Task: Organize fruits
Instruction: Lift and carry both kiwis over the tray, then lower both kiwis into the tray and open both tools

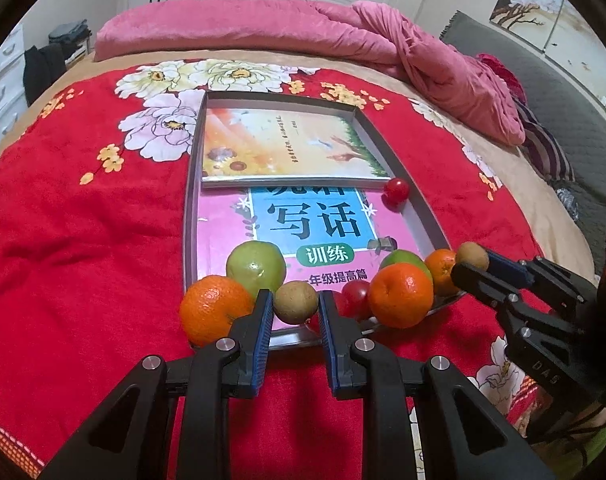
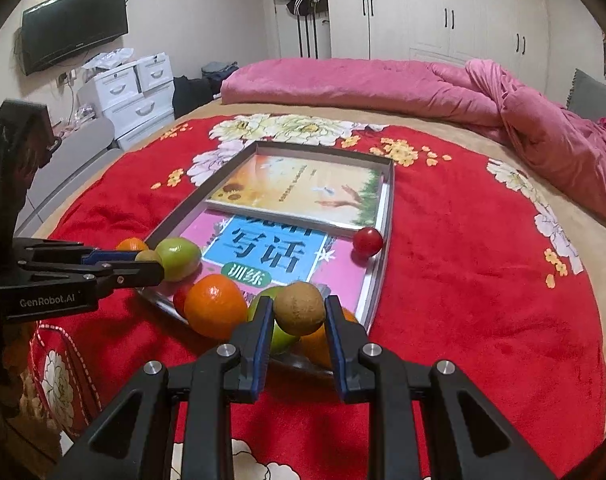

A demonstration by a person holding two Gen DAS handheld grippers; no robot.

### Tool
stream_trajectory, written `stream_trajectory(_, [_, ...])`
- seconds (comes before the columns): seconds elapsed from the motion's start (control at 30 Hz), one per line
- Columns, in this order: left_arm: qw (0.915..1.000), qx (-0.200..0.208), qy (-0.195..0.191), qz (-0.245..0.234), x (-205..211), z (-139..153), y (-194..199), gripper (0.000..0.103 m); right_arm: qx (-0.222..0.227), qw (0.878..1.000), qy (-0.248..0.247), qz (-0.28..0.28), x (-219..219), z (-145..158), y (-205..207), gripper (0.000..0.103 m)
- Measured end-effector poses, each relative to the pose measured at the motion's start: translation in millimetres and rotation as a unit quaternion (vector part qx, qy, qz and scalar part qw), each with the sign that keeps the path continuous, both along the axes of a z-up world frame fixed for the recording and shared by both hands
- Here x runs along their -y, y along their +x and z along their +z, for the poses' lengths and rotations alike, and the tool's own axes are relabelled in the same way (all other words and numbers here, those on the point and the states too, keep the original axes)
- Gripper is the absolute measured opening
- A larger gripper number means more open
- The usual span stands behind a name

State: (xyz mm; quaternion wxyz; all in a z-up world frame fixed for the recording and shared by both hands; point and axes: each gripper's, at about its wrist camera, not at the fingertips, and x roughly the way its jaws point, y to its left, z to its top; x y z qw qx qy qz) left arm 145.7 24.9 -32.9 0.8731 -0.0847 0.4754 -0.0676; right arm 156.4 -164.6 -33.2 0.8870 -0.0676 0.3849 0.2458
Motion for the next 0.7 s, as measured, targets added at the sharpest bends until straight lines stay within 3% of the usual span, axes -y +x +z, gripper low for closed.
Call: stream_trajectory(0.7, [1.0, -0.009, 0.0, -0.002, 4, -9, 3, 0.023, 0.002, 1.0, -0.02, 0.012, -11, -12, -3, 0.026])
